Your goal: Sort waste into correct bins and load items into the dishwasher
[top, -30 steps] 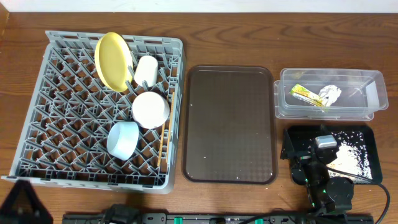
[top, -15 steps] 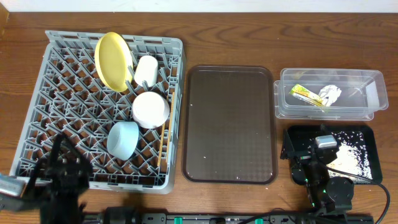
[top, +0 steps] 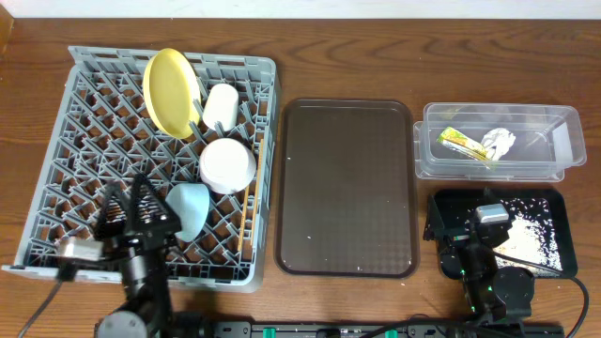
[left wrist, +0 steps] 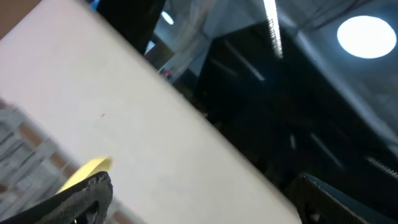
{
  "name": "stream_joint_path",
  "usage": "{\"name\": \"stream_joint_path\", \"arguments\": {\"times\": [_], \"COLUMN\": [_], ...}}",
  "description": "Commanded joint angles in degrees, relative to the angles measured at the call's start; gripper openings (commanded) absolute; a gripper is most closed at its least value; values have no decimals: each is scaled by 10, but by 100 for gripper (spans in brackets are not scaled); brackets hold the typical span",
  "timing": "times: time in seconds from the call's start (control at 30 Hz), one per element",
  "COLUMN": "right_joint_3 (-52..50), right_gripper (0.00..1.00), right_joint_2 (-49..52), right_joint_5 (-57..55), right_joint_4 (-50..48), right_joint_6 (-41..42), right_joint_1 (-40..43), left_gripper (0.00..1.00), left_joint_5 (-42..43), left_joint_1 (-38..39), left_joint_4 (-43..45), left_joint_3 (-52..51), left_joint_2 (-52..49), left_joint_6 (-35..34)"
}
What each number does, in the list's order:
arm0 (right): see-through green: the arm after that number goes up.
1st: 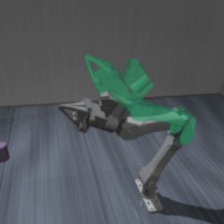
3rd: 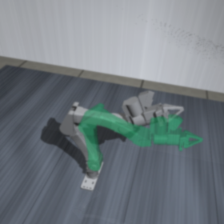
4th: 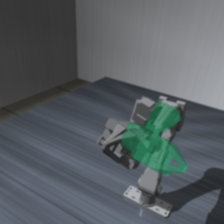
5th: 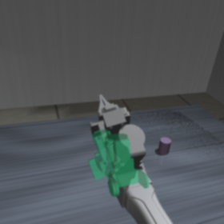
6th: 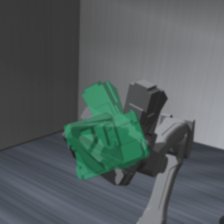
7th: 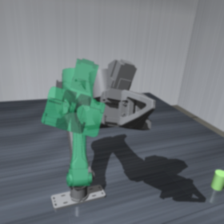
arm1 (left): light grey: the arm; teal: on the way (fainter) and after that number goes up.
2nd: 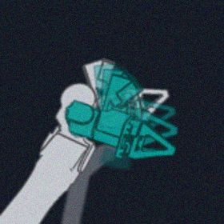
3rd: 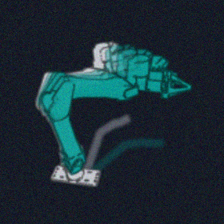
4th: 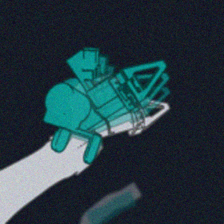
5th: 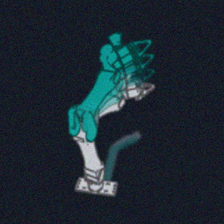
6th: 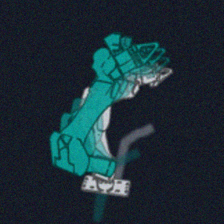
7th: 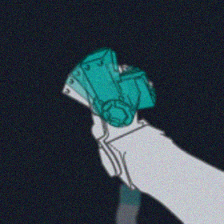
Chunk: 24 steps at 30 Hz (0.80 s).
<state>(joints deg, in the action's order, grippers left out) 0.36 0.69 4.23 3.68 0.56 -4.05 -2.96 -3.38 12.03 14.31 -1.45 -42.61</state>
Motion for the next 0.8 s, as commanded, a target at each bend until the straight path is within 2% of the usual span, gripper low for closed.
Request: {"name": "stream_joint_path", "arguments": {"times": [0.0, 0.3, 0.47, 0.57, 0.77], "right_joint_3": [0, 0, 0, 0, 0], "right_gripper": [99, 99, 99, 99, 99], "right_joint_2": [-3, -3, -3, -3, -3], "right_joint_5": [-1, -1, -1, -1, -1], "right_joint_4": [3, 3, 3, 3, 3], "right_joint_6": [-9, -9, -9, -8, -9], "right_joint_1": [-3, -3, -3, -3, -3], "left_gripper": [94, 94, 94, 94, 94], "left_joint_5": [8, 8, 9, 9, 15], "left_joint_1": [-4, -3, -3, -2, 28], "left_joint_4": [22, 22, -43, -80, -162], "left_joint_3": [-44, -137, -141, -141, -141], "left_joint_2": [14, 14, 14, 14, 14], "left_joint_6": [6, 48, 113, 167, 341]}}
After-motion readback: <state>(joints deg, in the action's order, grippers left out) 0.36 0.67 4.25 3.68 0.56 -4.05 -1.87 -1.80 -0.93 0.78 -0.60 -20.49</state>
